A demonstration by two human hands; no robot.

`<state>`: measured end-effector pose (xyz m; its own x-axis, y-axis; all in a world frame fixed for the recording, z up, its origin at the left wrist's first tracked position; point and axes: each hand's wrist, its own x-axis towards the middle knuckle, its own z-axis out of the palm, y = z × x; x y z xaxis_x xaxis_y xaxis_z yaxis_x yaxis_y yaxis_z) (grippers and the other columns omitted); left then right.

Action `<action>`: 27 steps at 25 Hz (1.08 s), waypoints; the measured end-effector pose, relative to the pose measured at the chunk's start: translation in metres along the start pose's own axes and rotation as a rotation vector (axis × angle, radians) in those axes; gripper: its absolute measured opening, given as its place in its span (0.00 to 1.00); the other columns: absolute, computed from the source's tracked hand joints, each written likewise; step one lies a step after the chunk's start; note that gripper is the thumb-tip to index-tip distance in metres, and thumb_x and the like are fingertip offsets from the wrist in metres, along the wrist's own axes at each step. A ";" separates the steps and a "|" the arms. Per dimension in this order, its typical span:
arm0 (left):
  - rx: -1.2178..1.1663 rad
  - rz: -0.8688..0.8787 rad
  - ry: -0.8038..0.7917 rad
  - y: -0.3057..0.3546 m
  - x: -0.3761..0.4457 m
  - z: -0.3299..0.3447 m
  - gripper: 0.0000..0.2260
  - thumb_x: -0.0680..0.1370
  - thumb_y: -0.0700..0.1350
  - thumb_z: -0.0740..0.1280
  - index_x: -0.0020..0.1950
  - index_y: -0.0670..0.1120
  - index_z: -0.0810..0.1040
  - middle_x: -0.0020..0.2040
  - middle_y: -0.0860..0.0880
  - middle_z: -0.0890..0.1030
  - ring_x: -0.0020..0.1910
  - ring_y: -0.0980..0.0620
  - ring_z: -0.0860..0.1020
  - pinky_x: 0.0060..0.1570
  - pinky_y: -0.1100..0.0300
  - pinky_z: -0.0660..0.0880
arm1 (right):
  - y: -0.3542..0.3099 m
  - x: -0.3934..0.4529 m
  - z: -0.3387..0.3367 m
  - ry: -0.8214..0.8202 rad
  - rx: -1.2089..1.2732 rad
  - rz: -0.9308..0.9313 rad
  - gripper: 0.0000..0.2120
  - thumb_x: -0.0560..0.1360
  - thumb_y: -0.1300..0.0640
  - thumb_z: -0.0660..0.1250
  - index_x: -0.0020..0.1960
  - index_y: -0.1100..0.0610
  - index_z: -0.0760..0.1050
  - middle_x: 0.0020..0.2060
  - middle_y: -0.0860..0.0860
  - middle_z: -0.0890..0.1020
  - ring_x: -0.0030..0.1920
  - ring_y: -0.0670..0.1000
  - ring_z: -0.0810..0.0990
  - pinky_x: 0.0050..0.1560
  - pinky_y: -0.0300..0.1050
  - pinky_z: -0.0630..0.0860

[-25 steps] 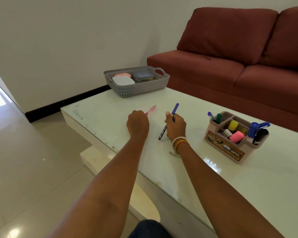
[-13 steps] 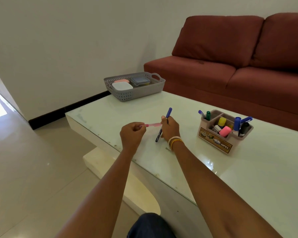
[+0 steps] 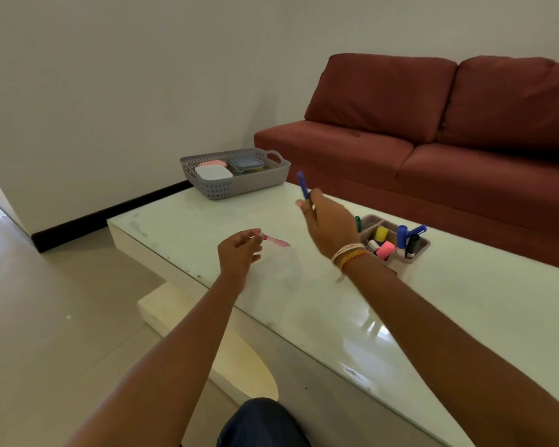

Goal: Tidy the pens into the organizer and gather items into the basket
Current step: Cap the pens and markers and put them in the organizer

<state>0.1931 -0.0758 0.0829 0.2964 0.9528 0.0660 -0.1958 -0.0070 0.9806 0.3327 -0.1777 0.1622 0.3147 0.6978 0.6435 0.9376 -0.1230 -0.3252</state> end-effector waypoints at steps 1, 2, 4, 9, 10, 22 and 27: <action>-0.032 -0.002 -0.011 0.003 -0.003 0.010 0.08 0.74 0.39 0.71 0.52 0.41 0.83 0.42 0.44 0.83 0.41 0.49 0.80 0.39 0.58 0.80 | 0.004 0.009 -0.018 0.058 -0.038 -0.012 0.16 0.82 0.47 0.53 0.51 0.59 0.70 0.34 0.49 0.73 0.32 0.51 0.72 0.34 0.47 0.69; -0.052 0.008 -0.011 0.007 -0.005 0.020 0.08 0.74 0.40 0.71 0.53 0.41 0.83 0.43 0.43 0.83 0.41 0.49 0.81 0.38 0.58 0.81 | 0.010 0.019 -0.035 0.122 -0.036 0.005 0.15 0.82 0.48 0.53 0.51 0.60 0.70 0.33 0.49 0.74 0.31 0.52 0.73 0.33 0.48 0.71; -0.076 0.054 0.002 0.019 -0.007 0.039 0.10 0.74 0.40 0.71 0.55 0.40 0.82 0.44 0.43 0.84 0.41 0.49 0.81 0.37 0.58 0.81 | 0.025 0.038 -0.063 0.245 -0.011 0.088 0.15 0.82 0.50 0.53 0.54 0.62 0.68 0.33 0.52 0.76 0.31 0.55 0.74 0.33 0.51 0.72; -0.056 0.159 -0.038 0.048 -0.009 0.066 0.10 0.78 0.41 0.67 0.58 0.40 0.81 0.47 0.44 0.84 0.42 0.51 0.82 0.38 0.57 0.82 | 0.085 0.055 -0.085 0.092 -0.032 0.410 0.15 0.81 0.52 0.56 0.60 0.63 0.68 0.51 0.65 0.80 0.48 0.66 0.79 0.44 0.53 0.73; -0.052 0.163 -0.045 0.050 -0.012 0.070 0.11 0.78 0.41 0.67 0.58 0.40 0.81 0.47 0.43 0.84 0.43 0.51 0.82 0.38 0.57 0.82 | 0.094 0.054 -0.081 0.022 0.016 0.474 0.14 0.81 0.53 0.56 0.60 0.63 0.69 0.53 0.66 0.79 0.49 0.65 0.79 0.46 0.51 0.72; 0.343 0.368 -0.210 0.077 -0.014 0.119 0.10 0.79 0.44 0.64 0.57 0.43 0.81 0.50 0.45 0.84 0.46 0.52 0.81 0.44 0.58 0.80 | 0.108 0.044 -0.084 -0.289 -0.123 0.610 0.17 0.78 0.61 0.63 0.65 0.66 0.71 0.63 0.64 0.76 0.62 0.64 0.75 0.59 0.50 0.73; 0.651 0.417 -0.308 0.076 -0.005 0.156 0.09 0.78 0.44 0.65 0.55 0.45 0.83 0.50 0.46 0.85 0.49 0.51 0.81 0.52 0.60 0.76 | 0.129 0.024 -0.096 -0.169 0.011 0.581 0.11 0.77 0.63 0.62 0.57 0.62 0.79 0.58 0.61 0.80 0.60 0.61 0.78 0.63 0.50 0.74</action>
<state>0.3223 -0.1280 0.1860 0.5802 0.7080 0.4027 0.2052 -0.6055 0.7689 0.4753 -0.2446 0.2027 0.7460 0.6214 0.2397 0.6176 -0.5108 -0.5980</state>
